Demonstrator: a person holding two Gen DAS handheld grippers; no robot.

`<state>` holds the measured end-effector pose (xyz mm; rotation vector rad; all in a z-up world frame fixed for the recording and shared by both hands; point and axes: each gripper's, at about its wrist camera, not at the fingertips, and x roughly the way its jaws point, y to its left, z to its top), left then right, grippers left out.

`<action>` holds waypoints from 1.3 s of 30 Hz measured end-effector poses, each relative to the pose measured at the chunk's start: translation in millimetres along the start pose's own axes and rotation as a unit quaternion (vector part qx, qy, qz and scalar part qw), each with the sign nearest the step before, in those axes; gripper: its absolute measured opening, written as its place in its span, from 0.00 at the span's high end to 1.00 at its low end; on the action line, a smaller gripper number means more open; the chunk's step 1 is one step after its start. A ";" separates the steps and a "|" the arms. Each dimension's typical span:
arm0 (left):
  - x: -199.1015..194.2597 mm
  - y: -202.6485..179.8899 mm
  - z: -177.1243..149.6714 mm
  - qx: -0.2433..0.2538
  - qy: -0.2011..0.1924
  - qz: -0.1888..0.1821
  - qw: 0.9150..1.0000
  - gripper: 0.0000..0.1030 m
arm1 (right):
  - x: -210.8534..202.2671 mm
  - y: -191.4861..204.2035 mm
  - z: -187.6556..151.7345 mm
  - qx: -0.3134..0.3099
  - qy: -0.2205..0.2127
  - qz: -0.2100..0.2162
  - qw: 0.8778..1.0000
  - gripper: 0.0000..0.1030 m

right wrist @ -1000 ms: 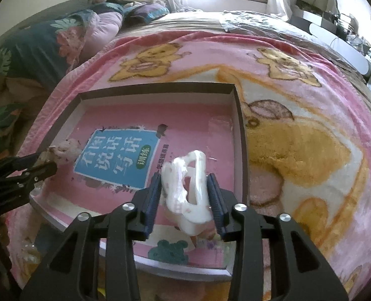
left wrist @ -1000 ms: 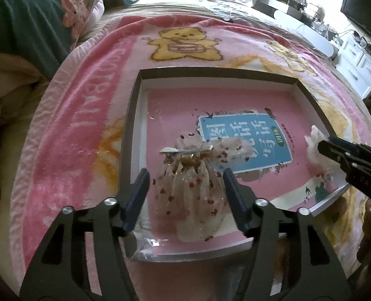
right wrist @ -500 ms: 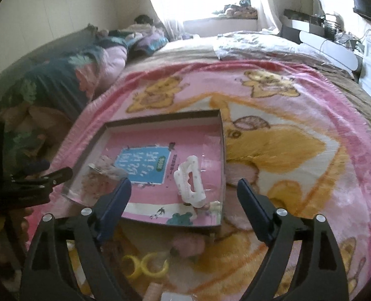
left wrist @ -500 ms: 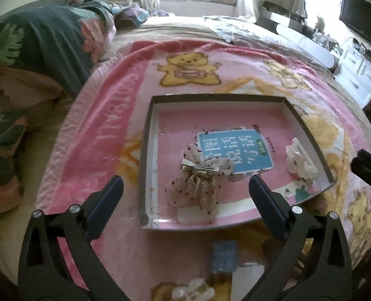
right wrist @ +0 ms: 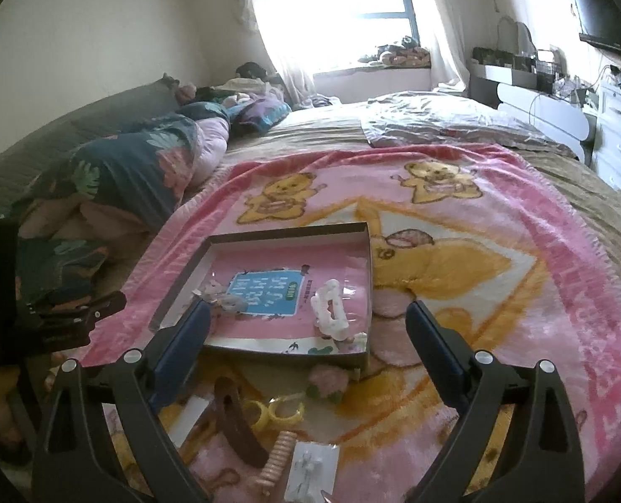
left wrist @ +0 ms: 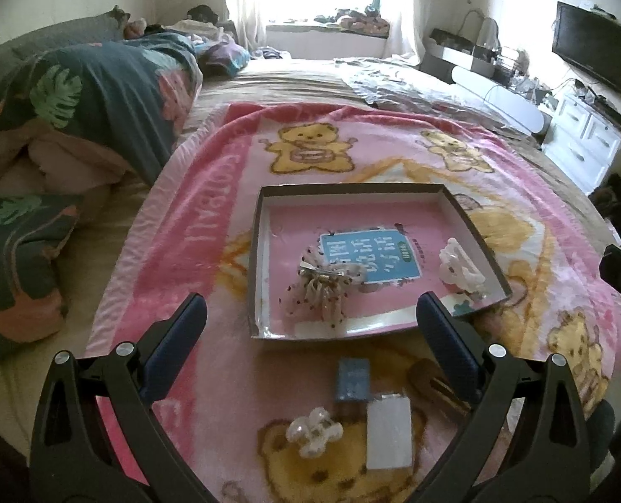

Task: Organize jewelry
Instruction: 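Withdraw both tools from the tray and move toward the remaining items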

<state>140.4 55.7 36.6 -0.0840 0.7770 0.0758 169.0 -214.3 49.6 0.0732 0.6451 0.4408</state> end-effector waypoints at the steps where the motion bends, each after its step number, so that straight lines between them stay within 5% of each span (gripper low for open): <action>1: -3.2 -0.2 -1.4 0.000 -0.002 -0.001 1.000 0.09 | -3.7 1.1 -0.9 -0.001 -0.002 0.000 1.000 0.09; 39: -59.6 -12.7 -61.0 0.022 -0.004 -0.010 1.000 0.09 | -64.2 29.1 -46.8 -0.044 0.001 0.015 0.999 0.09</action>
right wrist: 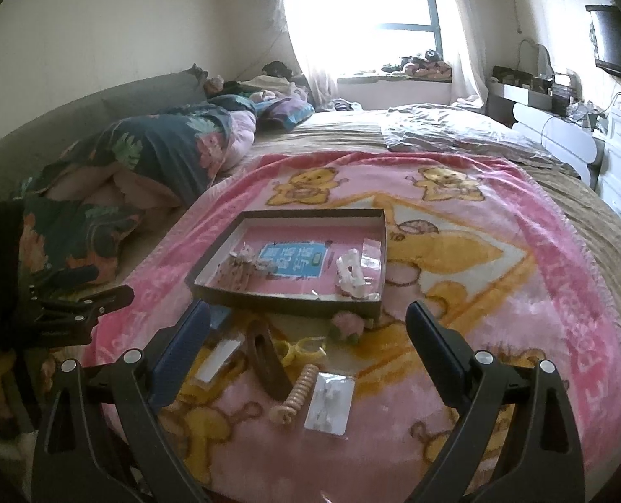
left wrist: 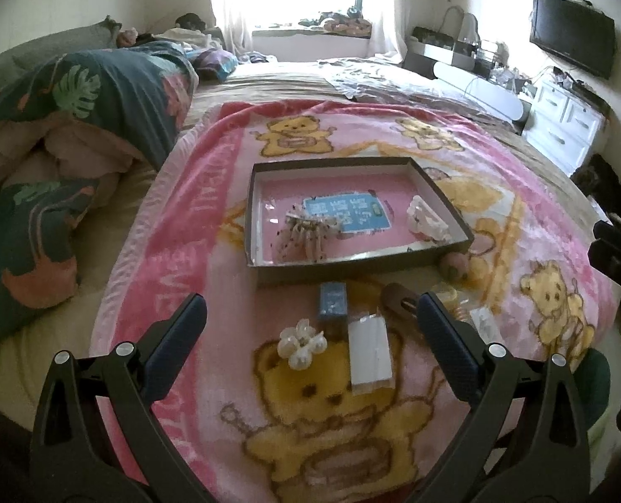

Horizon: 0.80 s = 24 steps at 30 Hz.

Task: Organize jewelry
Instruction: 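Withdraw both tools from the tray and move toward the remaining items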

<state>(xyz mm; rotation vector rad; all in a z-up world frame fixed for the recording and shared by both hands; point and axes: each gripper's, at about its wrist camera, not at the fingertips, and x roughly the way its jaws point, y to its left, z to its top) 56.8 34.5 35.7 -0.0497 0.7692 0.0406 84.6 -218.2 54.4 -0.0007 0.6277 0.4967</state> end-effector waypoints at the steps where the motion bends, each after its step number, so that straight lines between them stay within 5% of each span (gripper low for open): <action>1: 0.6 0.1 -1.4 0.000 0.002 0.000 1.000 0.09 | -0.2 0.2 -1.8 -0.001 0.002 0.001 1.000 0.09; 13: 13.9 4.1 -31.9 -0.004 0.044 -0.014 0.999 0.09 | 14.4 -0.4 -35.1 -0.017 0.049 -0.007 0.999 0.09; 24: 42.5 -14.9 -64.1 -0.004 0.099 -0.069 0.993 0.09 | 41.0 -17.9 -59.6 -0.007 0.088 -0.015 0.996 0.09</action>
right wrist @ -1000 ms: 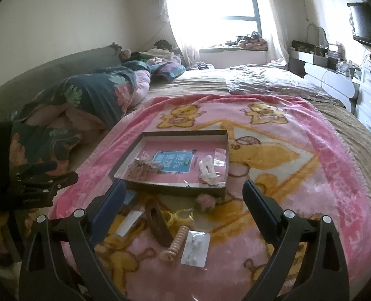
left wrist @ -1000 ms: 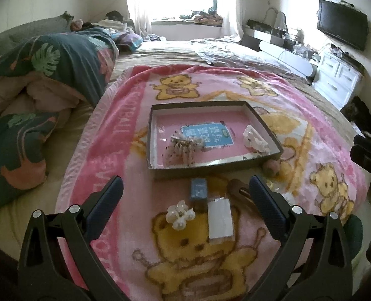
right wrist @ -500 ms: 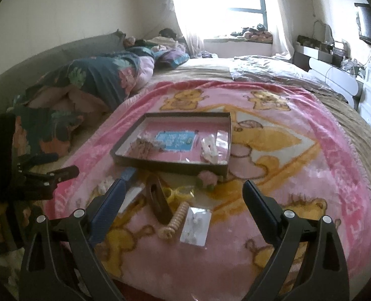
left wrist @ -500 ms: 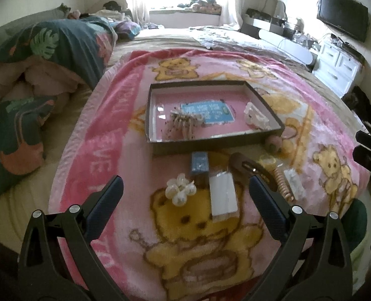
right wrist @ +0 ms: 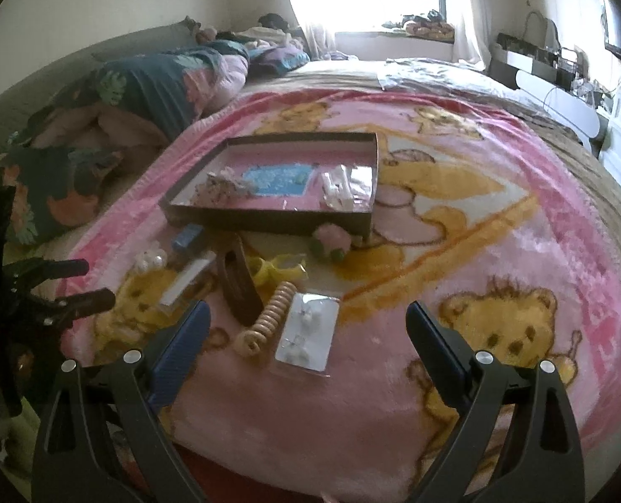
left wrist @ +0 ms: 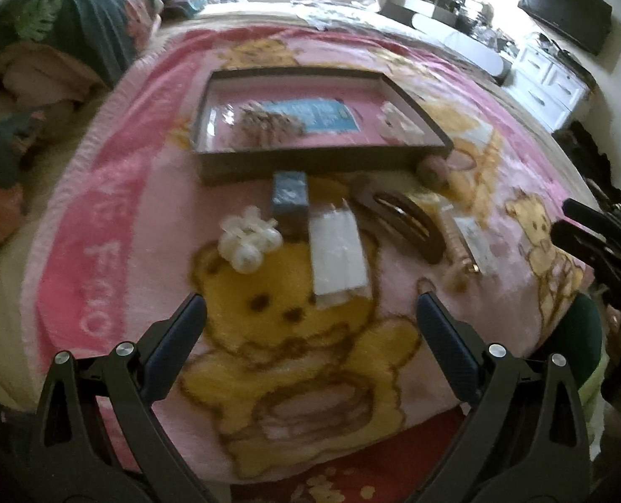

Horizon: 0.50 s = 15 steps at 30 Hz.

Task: Organize jewelry
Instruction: 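Withdraw both tools from the tray and move toward the remaining items, then grasp the clear bag with the left tool while the right tool grasps the pearl earring card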

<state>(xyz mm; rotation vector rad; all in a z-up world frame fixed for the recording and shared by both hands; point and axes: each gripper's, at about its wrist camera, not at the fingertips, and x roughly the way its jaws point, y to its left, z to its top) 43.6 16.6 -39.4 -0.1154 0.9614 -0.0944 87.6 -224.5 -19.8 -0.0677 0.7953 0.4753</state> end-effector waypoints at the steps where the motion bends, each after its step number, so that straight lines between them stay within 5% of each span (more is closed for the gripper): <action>1: 4.3 -2.4 -1.2 0.001 0.002 -0.004 1.000 0.09 | 3.2 -2.0 -1.3 0.003 0.003 0.001 1.000 0.09; 9: 36.5 -12.5 2.6 -0.002 0.021 -0.027 0.999 0.20 | 28.3 -12.6 -12.4 0.010 0.034 0.007 0.999 0.10; 15: 57.6 -14.4 9.1 -0.007 0.035 -0.025 0.999 0.37 | 53.4 -14.4 -20.8 0.025 0.067 0.026 0.997 0.21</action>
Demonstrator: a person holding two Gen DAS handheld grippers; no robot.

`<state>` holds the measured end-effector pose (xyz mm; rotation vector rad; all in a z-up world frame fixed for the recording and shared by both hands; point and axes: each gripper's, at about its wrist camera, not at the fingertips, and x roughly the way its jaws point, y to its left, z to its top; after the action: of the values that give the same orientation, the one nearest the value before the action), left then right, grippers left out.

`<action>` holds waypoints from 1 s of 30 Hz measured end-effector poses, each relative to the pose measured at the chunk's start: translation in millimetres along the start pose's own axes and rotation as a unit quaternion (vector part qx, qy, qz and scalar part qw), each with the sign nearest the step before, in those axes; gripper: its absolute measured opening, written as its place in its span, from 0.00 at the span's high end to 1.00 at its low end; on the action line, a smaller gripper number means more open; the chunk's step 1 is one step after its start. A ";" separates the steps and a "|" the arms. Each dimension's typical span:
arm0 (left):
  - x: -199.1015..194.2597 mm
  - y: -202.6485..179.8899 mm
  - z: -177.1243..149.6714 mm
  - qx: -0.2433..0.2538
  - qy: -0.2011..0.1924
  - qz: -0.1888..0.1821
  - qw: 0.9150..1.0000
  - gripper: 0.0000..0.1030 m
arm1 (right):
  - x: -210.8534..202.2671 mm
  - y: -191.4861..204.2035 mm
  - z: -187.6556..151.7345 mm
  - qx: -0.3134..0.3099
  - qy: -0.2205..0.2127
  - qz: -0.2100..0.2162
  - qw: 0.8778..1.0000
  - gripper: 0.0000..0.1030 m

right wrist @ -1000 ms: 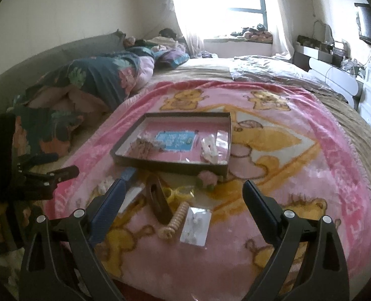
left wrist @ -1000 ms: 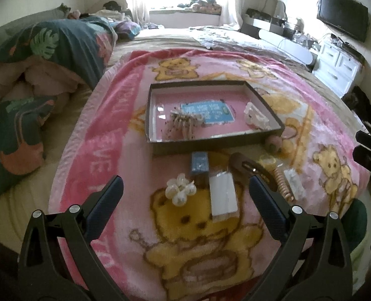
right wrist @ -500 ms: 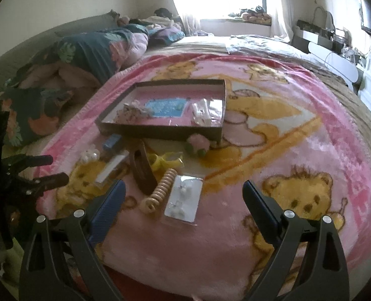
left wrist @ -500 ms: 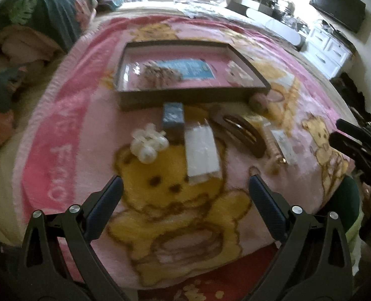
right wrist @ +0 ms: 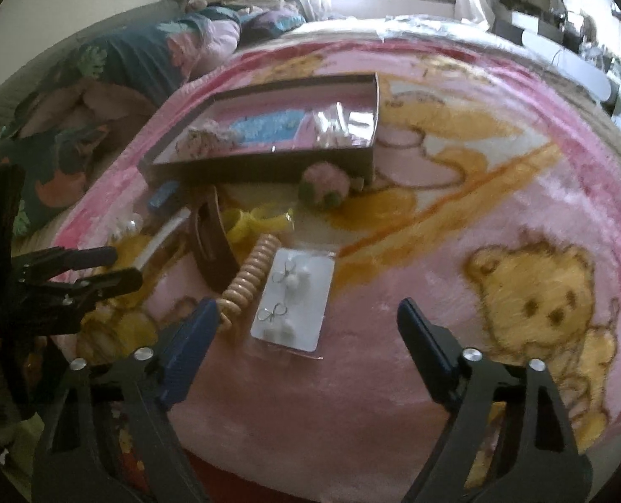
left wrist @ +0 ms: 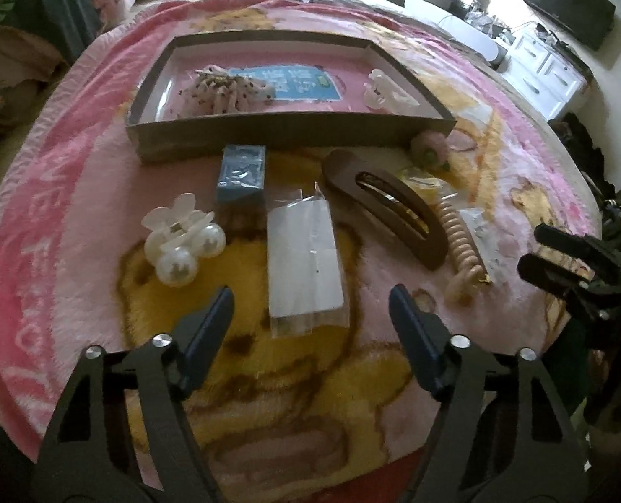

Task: Organize jewelry
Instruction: 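Grasp the clear bag with the left tool while the right tool grasps the pearl earring card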

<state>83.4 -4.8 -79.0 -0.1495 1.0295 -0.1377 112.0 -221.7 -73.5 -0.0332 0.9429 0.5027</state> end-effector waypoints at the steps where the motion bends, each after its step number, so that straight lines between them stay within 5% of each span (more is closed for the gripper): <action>1: 2.2 -0.4 0.9 -0.001 0.002 -0.001 1.000 0.37 | 4.4 0.3 -0.2 0.003 0.005 0.005 1.000 0.23; 6: 15.8 -1.5 5.8 -0.003 0.009 0.000 1.000 0.42 | 21.2 6.1 1.3 -0.004 0.023 0.004 1.000 0.34; 11: 21.8 -2.1 8.1 -0.003 0.009 0.003 1.000 0.57 | 32.7 4.9 -0.8 -0.010 0.030 -0.015 0.999 0.60; 13: 22.2 -2.7 8.3 -0.001 0.008 0.003 1.000 0.64 | 29.4 1.5 -0.6 -0.004 0.023 -0.016 1.000 0.61; 30: -8.1 -16.5 3.8 0.020 -0.018 -0.019 0.999 0.68 | -24.7 -7.1 4.0 -0.013 -0.048 -0.074 0.996 0.62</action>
<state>81.8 -19.2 -67.2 -0.1348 0.9884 -0.1905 106.1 -236.9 -53.2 -0.1002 0.8328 0.3764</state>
